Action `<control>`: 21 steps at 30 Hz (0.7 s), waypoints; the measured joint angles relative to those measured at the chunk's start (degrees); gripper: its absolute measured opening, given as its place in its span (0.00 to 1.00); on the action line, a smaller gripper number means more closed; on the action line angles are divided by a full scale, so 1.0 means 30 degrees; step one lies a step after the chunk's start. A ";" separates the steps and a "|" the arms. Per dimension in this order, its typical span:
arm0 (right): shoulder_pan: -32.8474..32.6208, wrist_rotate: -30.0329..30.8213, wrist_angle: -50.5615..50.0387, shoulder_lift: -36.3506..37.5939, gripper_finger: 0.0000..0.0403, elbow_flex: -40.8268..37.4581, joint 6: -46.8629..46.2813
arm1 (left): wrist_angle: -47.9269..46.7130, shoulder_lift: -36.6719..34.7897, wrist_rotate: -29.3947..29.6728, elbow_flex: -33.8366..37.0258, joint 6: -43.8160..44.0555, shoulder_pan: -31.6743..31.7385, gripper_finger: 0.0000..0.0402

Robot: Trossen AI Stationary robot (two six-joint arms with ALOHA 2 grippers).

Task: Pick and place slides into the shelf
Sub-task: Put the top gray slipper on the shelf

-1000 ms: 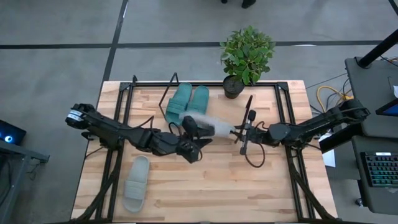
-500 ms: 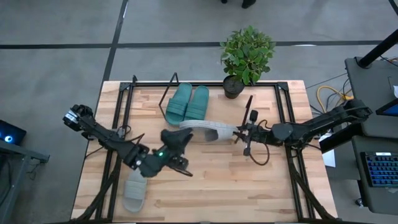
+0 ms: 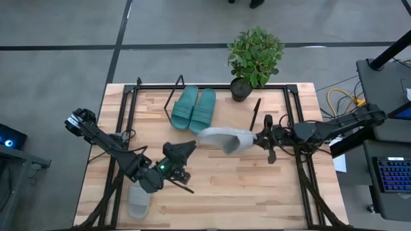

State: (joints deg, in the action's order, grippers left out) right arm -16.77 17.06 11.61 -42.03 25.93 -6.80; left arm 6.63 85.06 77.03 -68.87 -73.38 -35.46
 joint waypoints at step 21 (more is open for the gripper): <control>-0.7873 0.5129 -0.3257 -0.0089 0.06 0.0026 -0.6409 | 0.0012 0.0160 -0.2365 0.0662 -0.1701 0.0097 0.43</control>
State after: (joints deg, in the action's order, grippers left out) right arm -40.39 32.45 1.85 -42.30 26.01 -26.02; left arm 6.66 85.54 69.94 -66.89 -78.49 -35.17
